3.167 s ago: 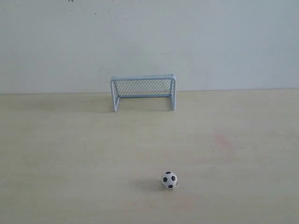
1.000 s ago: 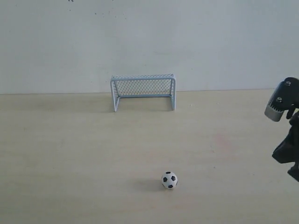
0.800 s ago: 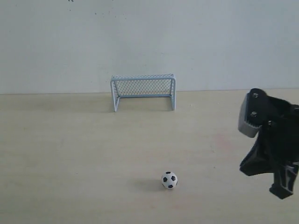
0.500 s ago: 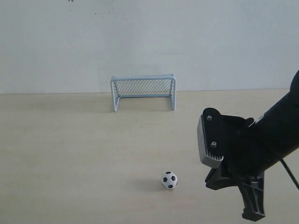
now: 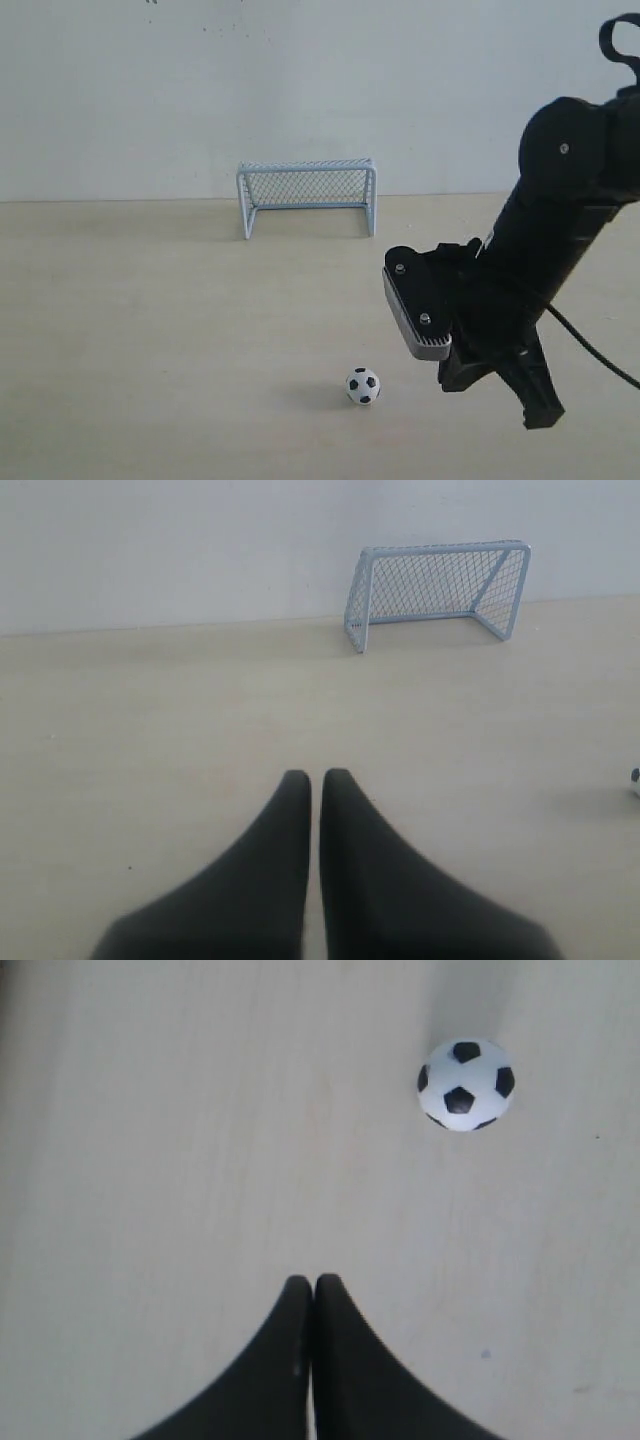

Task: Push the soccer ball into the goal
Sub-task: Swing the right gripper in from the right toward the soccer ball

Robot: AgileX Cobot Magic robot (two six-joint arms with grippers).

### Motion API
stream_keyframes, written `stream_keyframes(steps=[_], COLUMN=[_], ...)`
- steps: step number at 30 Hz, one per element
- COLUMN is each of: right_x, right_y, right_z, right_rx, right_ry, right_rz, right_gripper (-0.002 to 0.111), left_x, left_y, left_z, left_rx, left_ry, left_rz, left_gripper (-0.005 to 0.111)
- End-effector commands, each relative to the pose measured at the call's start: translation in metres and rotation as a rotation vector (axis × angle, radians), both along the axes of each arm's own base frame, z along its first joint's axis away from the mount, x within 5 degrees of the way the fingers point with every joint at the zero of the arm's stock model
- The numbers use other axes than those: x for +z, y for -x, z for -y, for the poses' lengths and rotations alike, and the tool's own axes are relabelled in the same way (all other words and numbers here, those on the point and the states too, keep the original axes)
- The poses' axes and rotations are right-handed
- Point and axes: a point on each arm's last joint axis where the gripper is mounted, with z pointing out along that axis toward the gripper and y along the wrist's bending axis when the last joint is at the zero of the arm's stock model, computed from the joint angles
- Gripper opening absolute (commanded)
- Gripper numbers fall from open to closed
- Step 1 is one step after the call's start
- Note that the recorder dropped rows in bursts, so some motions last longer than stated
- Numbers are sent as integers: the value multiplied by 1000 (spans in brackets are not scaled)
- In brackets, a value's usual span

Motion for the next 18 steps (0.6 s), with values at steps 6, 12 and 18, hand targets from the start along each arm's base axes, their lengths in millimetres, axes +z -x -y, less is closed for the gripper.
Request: stream_keyframes(steps=[6,12,18], right_x=[-15,-40,-44], right_y=[-22,-25,-28], right_z=[-9,-11,-21], right_rx=[50,46,-11], right_ry=[69,92,2], right_rz=[-97,-176,-171], right_gripper=[0,0,0], left_x=[-1,-1,-1], left_y=[0,0,0], left_z=[0,0,0], left_rx=[3,3,3], left_ry=[3,3,3], left_rz=[-2,-2,-2], left_gripper=[4,4,4])
